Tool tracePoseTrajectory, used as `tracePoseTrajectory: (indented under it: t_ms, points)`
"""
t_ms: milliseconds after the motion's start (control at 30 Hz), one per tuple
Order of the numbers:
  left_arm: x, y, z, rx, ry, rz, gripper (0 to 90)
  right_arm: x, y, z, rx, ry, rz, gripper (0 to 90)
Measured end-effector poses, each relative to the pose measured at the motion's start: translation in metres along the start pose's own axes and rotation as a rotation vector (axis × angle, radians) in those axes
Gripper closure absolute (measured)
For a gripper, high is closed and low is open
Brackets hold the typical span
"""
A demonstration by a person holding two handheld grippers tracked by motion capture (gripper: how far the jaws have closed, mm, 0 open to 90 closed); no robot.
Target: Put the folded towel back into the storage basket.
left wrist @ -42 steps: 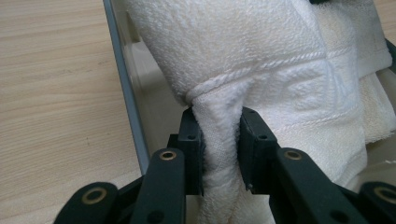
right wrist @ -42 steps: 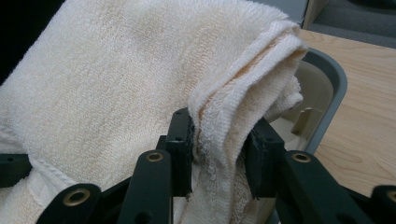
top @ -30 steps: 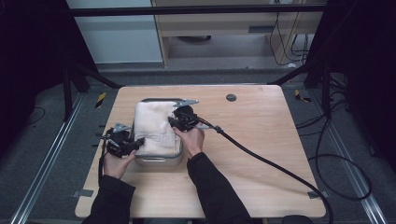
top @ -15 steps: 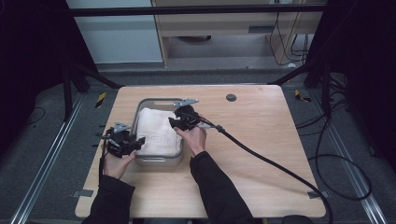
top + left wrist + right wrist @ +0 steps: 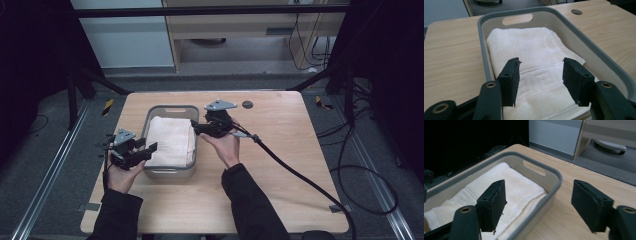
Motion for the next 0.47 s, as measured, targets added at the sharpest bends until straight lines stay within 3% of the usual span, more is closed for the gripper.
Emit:
tracePoseTrajectory:
  t_ms: [233, 467]
  points:
    - [0.012, 0.008, 0.007, 0.044, -0.050, 0.027, 36.8, 0.030, 0.046, 0.024, 0.021, -0.038, -0.001, 19.1]
    - [0.016, 0.009, 0.017, 0.049, -0.053, 0.051, 30.7, 0.062, 0.088, 0.071, 0.026, -0.052, 0.026, 15.4]
Point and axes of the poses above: each handheld gripper's, and its own axes: y roughly backward along the jaws, z roughly out of its underside, x roughly to its right, the point moved 2 cm from there along -y, roughly forward along the jaws, and after that the axes turned 9 degrees about -x, right-handed, at the moved point
